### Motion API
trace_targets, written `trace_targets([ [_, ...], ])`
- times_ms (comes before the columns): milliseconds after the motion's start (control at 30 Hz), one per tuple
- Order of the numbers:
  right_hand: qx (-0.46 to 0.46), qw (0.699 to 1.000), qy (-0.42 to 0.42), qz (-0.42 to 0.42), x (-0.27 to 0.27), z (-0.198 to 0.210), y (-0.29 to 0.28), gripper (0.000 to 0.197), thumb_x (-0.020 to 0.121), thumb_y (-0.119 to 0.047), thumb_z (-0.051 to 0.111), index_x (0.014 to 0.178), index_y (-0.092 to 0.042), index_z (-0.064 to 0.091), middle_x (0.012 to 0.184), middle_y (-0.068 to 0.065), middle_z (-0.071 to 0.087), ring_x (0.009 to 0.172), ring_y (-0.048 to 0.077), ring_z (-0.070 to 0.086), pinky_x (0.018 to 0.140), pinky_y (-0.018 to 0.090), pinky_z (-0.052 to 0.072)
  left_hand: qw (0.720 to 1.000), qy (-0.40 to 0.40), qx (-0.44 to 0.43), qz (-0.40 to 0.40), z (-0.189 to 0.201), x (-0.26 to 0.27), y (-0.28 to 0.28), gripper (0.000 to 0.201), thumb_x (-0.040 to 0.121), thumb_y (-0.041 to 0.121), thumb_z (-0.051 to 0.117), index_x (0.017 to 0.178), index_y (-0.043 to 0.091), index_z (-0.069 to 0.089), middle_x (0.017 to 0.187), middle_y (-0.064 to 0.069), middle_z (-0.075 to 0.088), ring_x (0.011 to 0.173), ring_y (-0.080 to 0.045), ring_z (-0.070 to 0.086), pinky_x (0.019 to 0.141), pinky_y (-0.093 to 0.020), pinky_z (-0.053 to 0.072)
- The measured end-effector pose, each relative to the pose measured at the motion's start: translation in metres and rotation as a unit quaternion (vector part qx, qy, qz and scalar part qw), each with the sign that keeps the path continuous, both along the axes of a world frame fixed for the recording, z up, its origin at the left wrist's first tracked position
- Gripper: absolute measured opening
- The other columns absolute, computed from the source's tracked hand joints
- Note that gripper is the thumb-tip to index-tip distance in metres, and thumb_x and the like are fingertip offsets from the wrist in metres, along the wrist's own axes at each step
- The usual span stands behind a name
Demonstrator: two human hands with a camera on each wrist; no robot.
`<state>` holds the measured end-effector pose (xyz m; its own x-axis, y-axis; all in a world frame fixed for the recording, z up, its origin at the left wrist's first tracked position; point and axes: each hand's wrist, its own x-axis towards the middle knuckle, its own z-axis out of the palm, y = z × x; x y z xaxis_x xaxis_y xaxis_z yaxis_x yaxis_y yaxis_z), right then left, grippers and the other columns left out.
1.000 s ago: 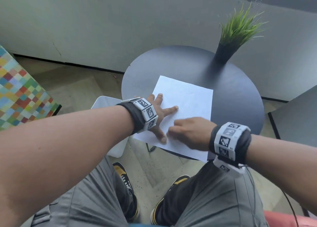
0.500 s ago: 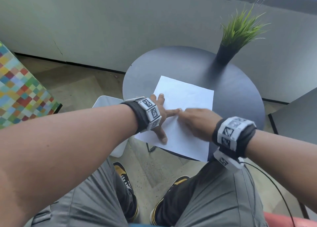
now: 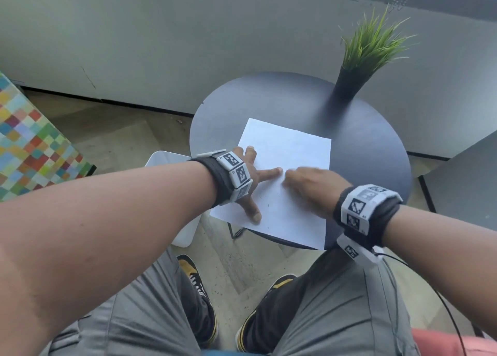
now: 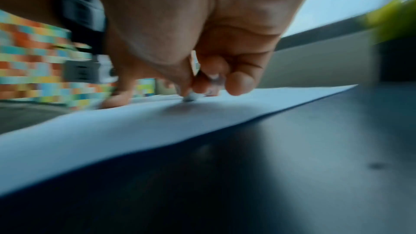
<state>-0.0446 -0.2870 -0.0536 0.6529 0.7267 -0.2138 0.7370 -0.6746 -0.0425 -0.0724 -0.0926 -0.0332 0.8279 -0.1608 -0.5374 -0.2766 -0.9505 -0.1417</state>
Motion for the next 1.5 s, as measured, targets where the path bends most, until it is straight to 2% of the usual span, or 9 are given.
trace_targets([
  [233,-0.002,0.991,0.068,0.114,-0.036,0.002,0.020,0.023,0.094,-0.015,0.043,0.116,-0.018,0.049,0.101,0.002,0.056,0.085,0.021,0.053,0.072,0.032,0.044,1.000,-0.009,0.007,-0.002,-0.001,-0.001,0.000,0.125,0.054,0.091,0.064,0.147,0.061,-0.014,0.158,-0.018,0.004,0.141,-0.043,0.019,0.098,-0.061,0.041],
  [367,-0.004,0.999,-0.014,-0.044,-0.005,0.005,0.020,0.032,0.090,-0.014,0.040,0.122,-0.018,0.044,0.107,0.008,0.061,0.096,0.031,0.061,0.078,0.040,0.051,1.000,-0.022,0.001,0.005,-0.003,-0.002,0.000,0.126,0.052,0.092,0.065,0.145,0.061,-0.015,0.156,-0.019,0.009,0.139,-0.042,0.021,0.097,-0.061,0.041],
  [500,0.005,0.992,0.061,0.110,-0.034,0.004,0.043,0.023,0.092,-0.014,0.046,0.114,-0.020,0.053,0.111,0.002,0.058,0.100,0.026,0.060,0.079,0.039,0.050,1.000,-0.024,0.010,0.013,-0.006,-0.002,0.002,0.134,0.050,0.092,0.066,0.150,0.053,-0.015,0.160,-0.015,0.001,0.144,-0.041,0.013,0.099,-0.064,0.039],
  [633,-0.002,0.999,-0.011,-0.030,0.000,0.006,0.036,0.031,0.093,-0.015,0.041,0.122,-0.023,0.048,0.108,0.005,0.059,0.099,0.029,0.061,0.072,0.035,0.047,0.999,-0.033,-0.011,0.014,-0.006,-0.003,0.006,0.132,0.047,0.092,0.066,0.150,0.053,-0.007,0.155,-0.011,0.013,0.140,-0.037,0.019,0.093,-0.061,0.042],
  [767,0.014,0.993,0.039,0.110,-0.024,0.003,0.040,0.021,0.097,-0.019,0.045,0.116,-0.020,0.052,0.113,0.001,0.058,0.100,0.024,0.059,0.072,0.032,0.043,1.000,-0.021,-0.001,0.014,-0.008,-0.003,0.007,0.135,0.048,0.095,0.063,0.150,0.053,-0.015,0.161,-0.012,-0.001,0.144,-0.041,0.010,0.099,-0.066,0.038],
  [900,0.000,0.999,-0.012,-0.041,0.008,0.005,0.016,0.021,0.095,-0.021,0.039,0.114,-0.021,0.047,0.104,0.006,0.059,0.098,0.031,0.059,0.077,0.037,0.047,1.000,-0.028,-0.011,0.001,-0.007,-0.003,0.004,0.127,0.050,0.094,0.062,0.146,0.060,-0.014,0.157,-0.019,0.010,0.138,-0.044,0.023,0.095,-0.060,0.042],
  [1200,0.024,0.999,0.026,-0.024,0.003,0.002,-0.010,0.016,0.098,-0.027,0.042,0.111,-0.028,0.052,0.101,-0.002,0.056,0.095,0.023,0.055,0.076,0.032,0.043,1.000,0.007,-0.003,-0.002,-0.004,0.003,-0.003,0.126,0.048,0.094,0.064,0.140,0.067,-0.017,0.159,-0.029,-0.002,0.137,-0.056,0.028,0.102,-0.062,0.040],
  [1367,0.028,0.987,0.111,0.110,-0.022,0.004,-0.011,0.010,0.099,-0.024,0.046,0.098,-0.020,0.055,0.085,-0.010,0.043,0.077,0.013,0.041,0.067,0.023,0.028,1.000,0.015,0.007,0.000,-0.004,0.004,-0.005,0.127,0.047,0.095,0.064,0.138,0.069,-0.021,0.158,-0.028,-0.002,0.137,-0.056,0.026,0.103,-0.063,0.038],
  [1500,0.038,0.998,0.034,-0.030,0.002,0.007,-0.022,0.016,0.097,-0.026,0.045,0.108,-0.025,0.057,0.101,-0.004,0.057,0.094,0.021,0.055,0.075,0.030,0.041,1.000,0.018,0.007,-0.002,-0.003,0.005,-0.005,0.126,0.048,0.095,0.064,0.138,0.069,-0.020,0.160,-0.027,-0.007,0.139,-0.056,0.024,0.104,-0.064,0.038],
])
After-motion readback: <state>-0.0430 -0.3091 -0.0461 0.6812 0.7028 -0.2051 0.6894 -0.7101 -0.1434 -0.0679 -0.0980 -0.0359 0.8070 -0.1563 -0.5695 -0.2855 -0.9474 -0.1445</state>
